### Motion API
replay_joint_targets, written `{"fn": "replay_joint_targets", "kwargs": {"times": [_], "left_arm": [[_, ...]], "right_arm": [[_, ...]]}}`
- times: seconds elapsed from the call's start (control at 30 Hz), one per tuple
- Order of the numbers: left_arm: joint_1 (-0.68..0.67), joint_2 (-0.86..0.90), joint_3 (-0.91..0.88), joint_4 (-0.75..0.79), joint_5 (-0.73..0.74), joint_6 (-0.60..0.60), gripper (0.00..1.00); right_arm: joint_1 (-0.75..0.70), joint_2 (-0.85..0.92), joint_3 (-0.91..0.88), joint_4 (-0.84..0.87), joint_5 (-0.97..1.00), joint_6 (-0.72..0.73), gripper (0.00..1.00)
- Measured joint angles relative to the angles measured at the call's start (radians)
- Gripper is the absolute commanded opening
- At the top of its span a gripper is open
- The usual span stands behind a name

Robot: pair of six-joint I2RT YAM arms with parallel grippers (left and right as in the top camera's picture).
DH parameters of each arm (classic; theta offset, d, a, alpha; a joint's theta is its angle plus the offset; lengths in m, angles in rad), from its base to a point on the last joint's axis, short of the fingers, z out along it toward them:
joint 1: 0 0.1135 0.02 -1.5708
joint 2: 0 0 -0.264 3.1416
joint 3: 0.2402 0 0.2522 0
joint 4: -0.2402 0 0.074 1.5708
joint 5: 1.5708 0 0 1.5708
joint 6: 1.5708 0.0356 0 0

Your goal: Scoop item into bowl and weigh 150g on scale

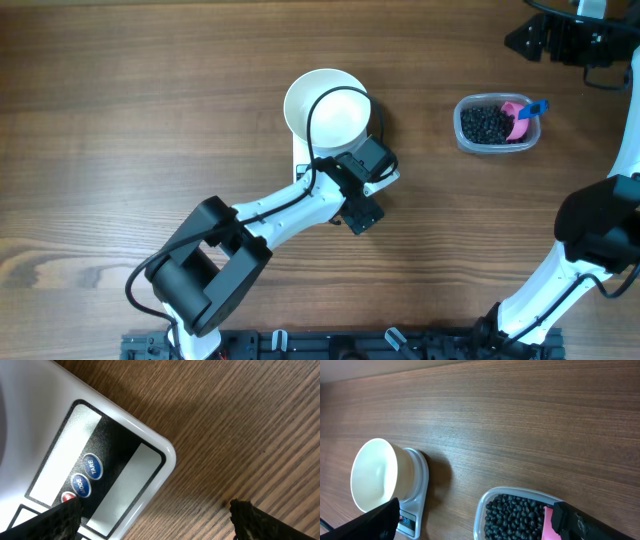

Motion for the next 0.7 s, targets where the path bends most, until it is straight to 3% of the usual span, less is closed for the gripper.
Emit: {"fn": "replay_joint_targets", "kwargs": {"times": [0.7], "left_arm": [[0.019,0.003,0.008,0.004,0.034,0.001,1.0]], "right_arm": [[0.0,0.0,0.0,0.0,0.0,0.0,1.0]]}}
